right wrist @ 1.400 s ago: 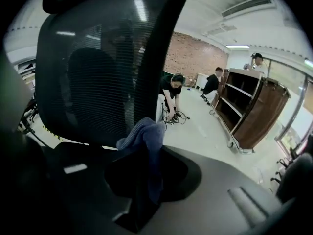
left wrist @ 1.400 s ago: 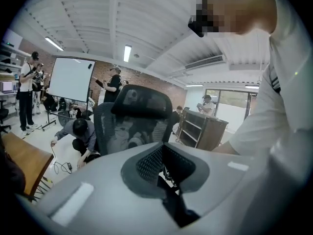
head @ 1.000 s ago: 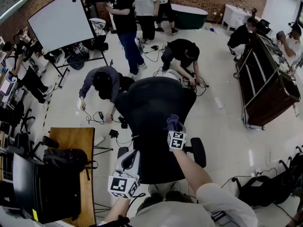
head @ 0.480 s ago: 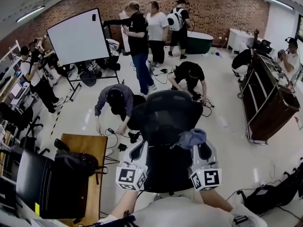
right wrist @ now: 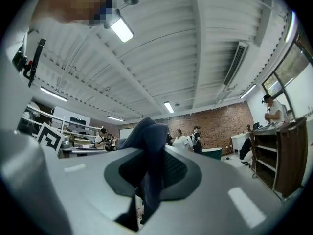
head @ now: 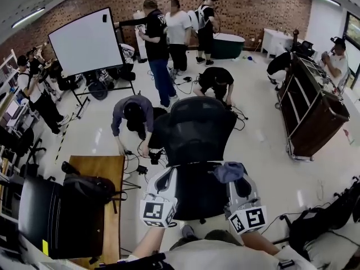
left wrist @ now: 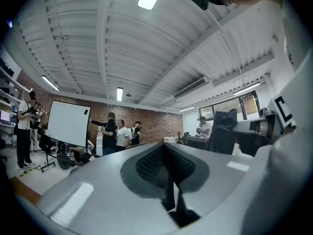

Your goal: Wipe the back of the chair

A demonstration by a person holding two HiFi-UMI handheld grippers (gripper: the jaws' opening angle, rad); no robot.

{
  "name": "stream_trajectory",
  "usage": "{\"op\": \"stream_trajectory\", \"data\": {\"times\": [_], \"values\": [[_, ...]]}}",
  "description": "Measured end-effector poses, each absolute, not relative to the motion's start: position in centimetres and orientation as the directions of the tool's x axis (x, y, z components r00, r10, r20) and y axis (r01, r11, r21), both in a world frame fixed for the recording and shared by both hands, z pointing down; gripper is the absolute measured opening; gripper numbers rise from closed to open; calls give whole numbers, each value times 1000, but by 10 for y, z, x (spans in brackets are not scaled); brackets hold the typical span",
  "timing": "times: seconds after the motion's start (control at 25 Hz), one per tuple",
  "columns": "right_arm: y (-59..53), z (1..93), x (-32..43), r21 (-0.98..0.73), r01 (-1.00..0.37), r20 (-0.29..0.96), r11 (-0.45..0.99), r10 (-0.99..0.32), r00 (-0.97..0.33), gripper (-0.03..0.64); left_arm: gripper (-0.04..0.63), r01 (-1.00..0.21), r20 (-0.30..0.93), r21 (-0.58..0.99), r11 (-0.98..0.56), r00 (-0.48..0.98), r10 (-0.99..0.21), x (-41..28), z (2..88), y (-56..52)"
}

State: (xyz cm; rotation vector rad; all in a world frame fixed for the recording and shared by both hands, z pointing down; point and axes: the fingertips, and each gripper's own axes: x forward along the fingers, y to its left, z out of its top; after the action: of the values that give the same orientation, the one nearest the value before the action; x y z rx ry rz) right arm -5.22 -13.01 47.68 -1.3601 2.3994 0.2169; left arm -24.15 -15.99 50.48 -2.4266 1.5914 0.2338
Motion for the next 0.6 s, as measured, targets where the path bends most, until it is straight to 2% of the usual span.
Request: {"op": "stream_trajectory", "data": {"times": [0.44, 0.6], "values": [[45, 475, 31, -29, -820, -420, 572, -751, -509, 54, 63, -924, -265, -74, -374, 380, -886, -155, 514, 14], [117, 490, 64, -37, -820, -404, 572, -759, -511, 54, 63, -918, -219, -50, -394, 395, -892, -113, 537, 87]]}}
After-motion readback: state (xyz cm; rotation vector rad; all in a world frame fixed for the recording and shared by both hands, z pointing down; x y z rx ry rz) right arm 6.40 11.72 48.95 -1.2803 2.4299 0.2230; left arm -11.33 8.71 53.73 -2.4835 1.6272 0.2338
